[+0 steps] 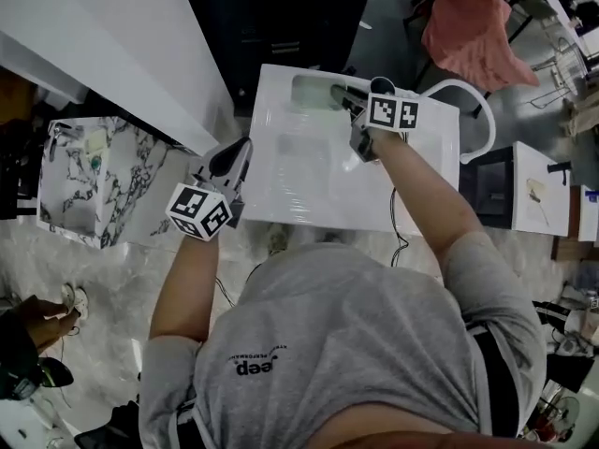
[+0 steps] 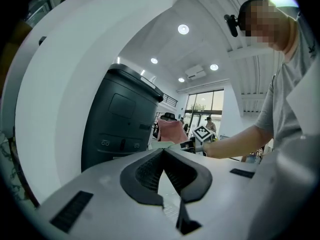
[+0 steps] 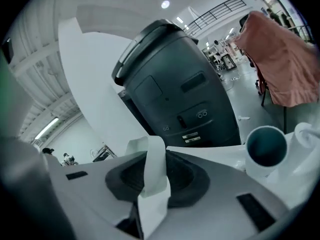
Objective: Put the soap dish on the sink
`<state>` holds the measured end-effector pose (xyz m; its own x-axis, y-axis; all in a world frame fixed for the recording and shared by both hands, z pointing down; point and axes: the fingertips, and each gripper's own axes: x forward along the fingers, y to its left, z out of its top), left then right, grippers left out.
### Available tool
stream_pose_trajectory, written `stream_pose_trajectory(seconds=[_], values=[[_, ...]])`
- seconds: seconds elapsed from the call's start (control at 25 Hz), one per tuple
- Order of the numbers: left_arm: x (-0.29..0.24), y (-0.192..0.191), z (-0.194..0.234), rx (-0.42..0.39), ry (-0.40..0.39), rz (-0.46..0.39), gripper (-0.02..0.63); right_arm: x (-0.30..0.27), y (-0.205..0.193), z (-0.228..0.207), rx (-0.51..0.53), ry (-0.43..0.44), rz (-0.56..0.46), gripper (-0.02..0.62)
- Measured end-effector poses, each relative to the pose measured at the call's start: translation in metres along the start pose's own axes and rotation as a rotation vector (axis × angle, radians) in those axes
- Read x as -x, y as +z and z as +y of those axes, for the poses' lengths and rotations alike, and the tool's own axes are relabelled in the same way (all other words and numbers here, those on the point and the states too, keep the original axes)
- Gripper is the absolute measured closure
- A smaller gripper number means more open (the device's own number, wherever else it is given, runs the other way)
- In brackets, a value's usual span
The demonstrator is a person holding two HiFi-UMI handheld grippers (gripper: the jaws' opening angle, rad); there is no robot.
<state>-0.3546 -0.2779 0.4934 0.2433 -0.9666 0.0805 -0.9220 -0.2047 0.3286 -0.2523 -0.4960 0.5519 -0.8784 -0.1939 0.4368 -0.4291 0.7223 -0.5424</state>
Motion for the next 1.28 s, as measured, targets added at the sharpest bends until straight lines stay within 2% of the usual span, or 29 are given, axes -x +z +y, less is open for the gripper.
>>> stream_pose_trajectory(seconds=[0.4,0.8,0.96,1.0,1.04,1.16,1.28], values=[[-0.012,-0.030,0.054,0.052,-0.021,0.040,0.592,-0.095,-0.028,-0.065,-0.055,-0.153,0.102,0.463],[-0.011,-0.055,0.076,0.093,-0.028,0.085,0.592,-0.139,-0.057,-0.111,-0.065,-0.286,0.181,0.454],[-0.009,-0.059,0.080,0.108,-0.024,0.089,0.592,-0.143,-0.073,-0.124,0.038,-0.393,0.266,0.459],[-0.008,-0.060,0.081,0.111,-0.024,0.089,0.592,-0.142,-0.076,-0.127,0.078,-0.426,0.287,0.479],[-0.008,-0.059,0.082,0.113,-0.024,0.090,0.592,-0.142,-0.078,-0.130,0.127,-0.463,0.306,0.528],[-0.009,-0.060,0.083,0.118,-0.025,0.090,0.592,-0.141,-0.076,-0.135,0.244,-0.553,0.334,0.529],[-0.009,-0.063,0.084,0.124,-0.022,0.093,0.591,-0.141,-0.074,-0.136,0.218,-0.613,0.321,0.528]])
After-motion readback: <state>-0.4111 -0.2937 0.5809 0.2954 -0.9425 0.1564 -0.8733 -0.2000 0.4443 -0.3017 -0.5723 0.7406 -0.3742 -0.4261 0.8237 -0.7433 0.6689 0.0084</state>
